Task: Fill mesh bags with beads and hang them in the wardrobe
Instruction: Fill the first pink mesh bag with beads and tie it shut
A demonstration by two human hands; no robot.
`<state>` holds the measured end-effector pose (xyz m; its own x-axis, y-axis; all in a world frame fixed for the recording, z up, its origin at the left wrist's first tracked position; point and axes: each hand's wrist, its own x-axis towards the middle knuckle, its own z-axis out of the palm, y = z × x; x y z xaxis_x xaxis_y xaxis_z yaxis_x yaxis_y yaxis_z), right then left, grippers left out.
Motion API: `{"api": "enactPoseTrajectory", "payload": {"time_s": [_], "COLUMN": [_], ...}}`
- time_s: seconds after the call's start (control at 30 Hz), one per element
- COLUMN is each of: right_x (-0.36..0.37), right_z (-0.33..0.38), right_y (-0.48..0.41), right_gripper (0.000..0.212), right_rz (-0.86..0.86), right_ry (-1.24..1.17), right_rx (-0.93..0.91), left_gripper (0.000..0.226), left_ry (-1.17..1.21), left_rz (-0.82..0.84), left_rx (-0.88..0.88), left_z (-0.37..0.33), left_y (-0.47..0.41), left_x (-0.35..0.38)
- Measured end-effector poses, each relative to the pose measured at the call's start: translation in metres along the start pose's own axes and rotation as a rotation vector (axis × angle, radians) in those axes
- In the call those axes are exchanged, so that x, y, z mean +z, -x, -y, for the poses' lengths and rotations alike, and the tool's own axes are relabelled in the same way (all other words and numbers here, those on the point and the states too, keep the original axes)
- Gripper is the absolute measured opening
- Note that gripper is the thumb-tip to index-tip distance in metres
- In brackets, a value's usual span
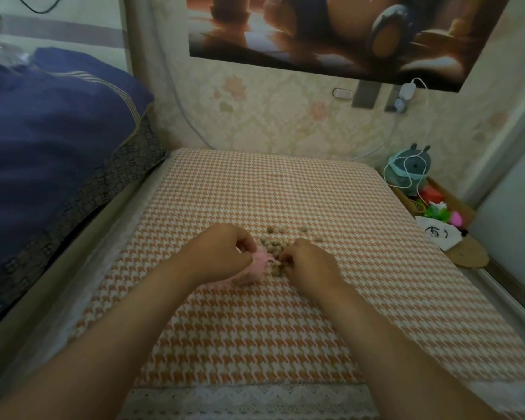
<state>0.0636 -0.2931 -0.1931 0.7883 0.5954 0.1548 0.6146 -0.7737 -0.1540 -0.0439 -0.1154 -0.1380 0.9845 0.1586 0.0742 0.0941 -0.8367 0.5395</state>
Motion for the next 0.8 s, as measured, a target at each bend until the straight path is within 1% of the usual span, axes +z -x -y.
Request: {"api": "enactPoseTrajectory", "payload": {"time_s": [0.1, 0.2, 0.27, 0.33, 0.4, 0.47, 0.53, 0.67, 0.73, 0.8], "right_x": [0.003, -0.002, -0.010, -0.024, -0.040, -0.051, -0.054, -0.046, -0.043, -0.041], "right_z": [0.001, 0.003, 0.002, 0.005, 0.014, 0.026, 0.037, 0.044, 0.044, 0.043], "right_y": [-0.002, -0.003, -0.002, -0.002, 0.000, 0.004, 0.009, 0.013, 0.012, 0.010], "right_gripper": [0.022, 0.016, 0.012, 0.011, 0.014, 0.016, 0.015, 0.010, 0.012, 0.015], "right_rz": [-0.031, -0.034, -0.081, -0.156, -0.212, -0.209, -0.176, -0.162, -0.165, -0.160], "right_ry": [0.030, -0.037, -0.154, -0.336, -0.518, -0.631, -0.617, -0.453, -0.405, -0.369], "right_rx": [0.000, 0.038, 0.074, 0.080, 0.030, -0.038, -0.104, -0.198, -0.215, -0.230], "left_gripper": [0.022, 0.023, 0.023, 0.023, 0.024, 0.024, 0.021, 0.013, 0.015, 0.022], "left_ry": [0.027, 0.056, 0.070, 0.088, 0.106, 0.118, 0.139, 0.114, 0.127, 0.128], "left_rz": [-0.008, -0.020, -0.021, -0.021, -0.019, -0.013, -0.017, -0.029, -0.014, -0.005], "left_rx": [0.001, -0.003, 0.002, 0.000, -0.005, -0.006, -0.009, 0.002, -0.016, -0.024], "left_z": [0.002, 0.004, 0.005, 0.005, 0.004, 0.004, 0.002, 0.000, 0.002, 0.004], "left_y": [0.001, 0.002, 0.003, 0.003, 0.001, 0.000, -0.001, 0.000, 0.000, 0.000], "left_x": [0.001, 0.000, 0.001, 0.002, 0.003, 0.006, 0.007, 0.008, 0.008, 0.007]}}
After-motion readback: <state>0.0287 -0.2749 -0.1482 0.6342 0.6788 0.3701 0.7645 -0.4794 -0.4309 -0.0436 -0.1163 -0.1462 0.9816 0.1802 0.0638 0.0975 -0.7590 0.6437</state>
